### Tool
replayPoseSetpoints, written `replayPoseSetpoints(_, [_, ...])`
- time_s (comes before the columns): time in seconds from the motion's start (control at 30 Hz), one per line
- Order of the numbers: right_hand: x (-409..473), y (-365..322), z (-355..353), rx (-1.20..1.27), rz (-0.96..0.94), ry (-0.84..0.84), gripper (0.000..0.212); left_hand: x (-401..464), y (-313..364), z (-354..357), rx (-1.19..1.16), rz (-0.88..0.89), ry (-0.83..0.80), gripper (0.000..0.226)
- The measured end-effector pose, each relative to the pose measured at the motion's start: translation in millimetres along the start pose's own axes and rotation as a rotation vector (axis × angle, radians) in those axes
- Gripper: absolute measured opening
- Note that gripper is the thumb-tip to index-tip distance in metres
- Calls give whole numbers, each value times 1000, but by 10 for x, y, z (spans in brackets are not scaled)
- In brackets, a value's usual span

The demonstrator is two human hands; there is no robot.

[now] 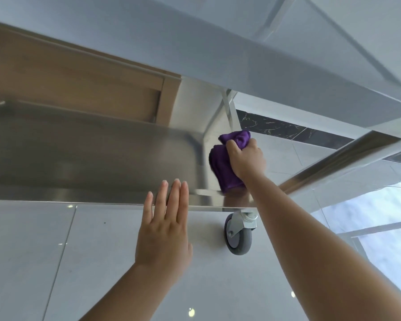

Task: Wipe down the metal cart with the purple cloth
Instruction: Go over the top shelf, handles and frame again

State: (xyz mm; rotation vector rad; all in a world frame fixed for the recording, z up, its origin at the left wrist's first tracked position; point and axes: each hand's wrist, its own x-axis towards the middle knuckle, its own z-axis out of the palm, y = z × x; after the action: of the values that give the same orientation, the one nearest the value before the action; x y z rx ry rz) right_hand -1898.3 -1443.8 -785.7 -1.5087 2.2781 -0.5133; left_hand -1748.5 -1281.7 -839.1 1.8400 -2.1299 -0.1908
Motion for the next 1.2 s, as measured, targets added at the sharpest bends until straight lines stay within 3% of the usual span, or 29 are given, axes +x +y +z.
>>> replayPoseSetpoints(0.27, [116,-4,-26,-94,124,-5,60,6,-45,12,-39,28,-60,118])
replayPoseSetpoints(0.47, [-96,55,-171,-512,64,-71,70,26,-56,-118,-45,-7,-237,119])
replayPoseSetpoints(0.53, [-194,83,-184,-563,13,-64,67,25,-35,-199,-58,-6,-192,114])
replayPoseSetpoints(0.63, [-364,133,-68,-555,-37,-39,69,42,-3,-274,-53,-21,-321,108])
replayPoseSetpoints(0.83, [-514,159,19,-351,-153,-102,68,36,-30,-393,-129,-14,-386,106])
replayPoseSetpoints(1.0, [-438,55,47,-367,-344,-131,91,89,-204,-561,-436,36,-482,105])
replayPoseSetpoints(1.07, [-445,-86,113,-383,-424,-175,90,106,-258,-658,-493,31,-541,103])
replayPoseSetpoints(1.13, [-483,-256,224,-374,-499,-205,92,124,-359,-758,-449,9,-588,100])
replayPoseSetpoints(1.2, [-544,-421,345,-365,-545,-212,94,111,-552,-858,-259,3,-603,96])
